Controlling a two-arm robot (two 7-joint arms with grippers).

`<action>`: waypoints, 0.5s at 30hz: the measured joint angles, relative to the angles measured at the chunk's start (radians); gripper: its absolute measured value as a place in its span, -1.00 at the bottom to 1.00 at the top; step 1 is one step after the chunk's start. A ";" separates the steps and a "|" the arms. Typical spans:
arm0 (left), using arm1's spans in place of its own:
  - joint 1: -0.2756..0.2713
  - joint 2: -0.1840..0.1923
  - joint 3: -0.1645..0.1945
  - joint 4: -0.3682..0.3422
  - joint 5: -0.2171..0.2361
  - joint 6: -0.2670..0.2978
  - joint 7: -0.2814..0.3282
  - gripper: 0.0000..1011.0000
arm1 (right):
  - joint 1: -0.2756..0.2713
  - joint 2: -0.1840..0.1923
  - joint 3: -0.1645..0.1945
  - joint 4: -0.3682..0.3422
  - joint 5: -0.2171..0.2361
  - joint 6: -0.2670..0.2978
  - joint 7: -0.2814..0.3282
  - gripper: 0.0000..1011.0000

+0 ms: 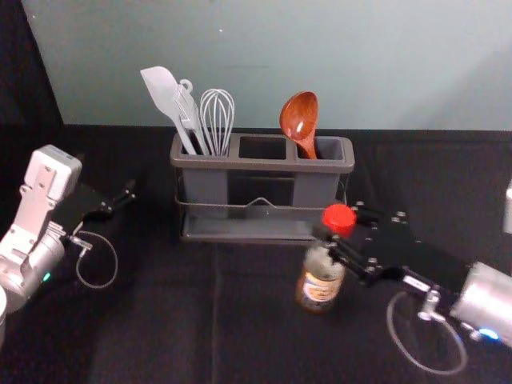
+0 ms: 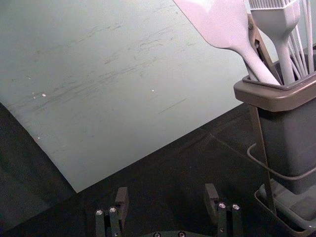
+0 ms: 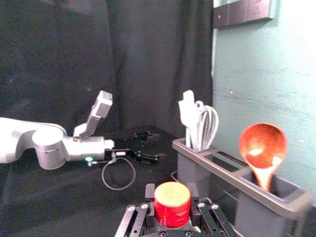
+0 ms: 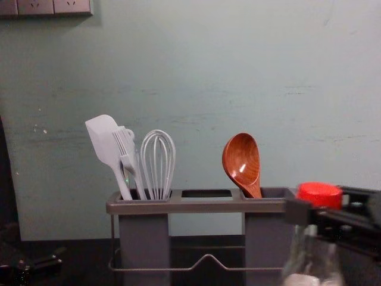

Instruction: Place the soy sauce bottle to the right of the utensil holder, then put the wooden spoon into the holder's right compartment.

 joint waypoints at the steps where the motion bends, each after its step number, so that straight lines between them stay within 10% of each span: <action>1: 0.000 0.000 0.000 0.000 0.000 0.000 0.000 0.99 | -0.010 0.007 0.009 -0.004 0.006 -0.004 0.000 -0.25; 15: 0.000 0.000 0.000 0.000 0.000 0.000 0.000 0.99 | -0.138 0.076 0.175 0.001 0.043 -0.064 -0.021 -0.25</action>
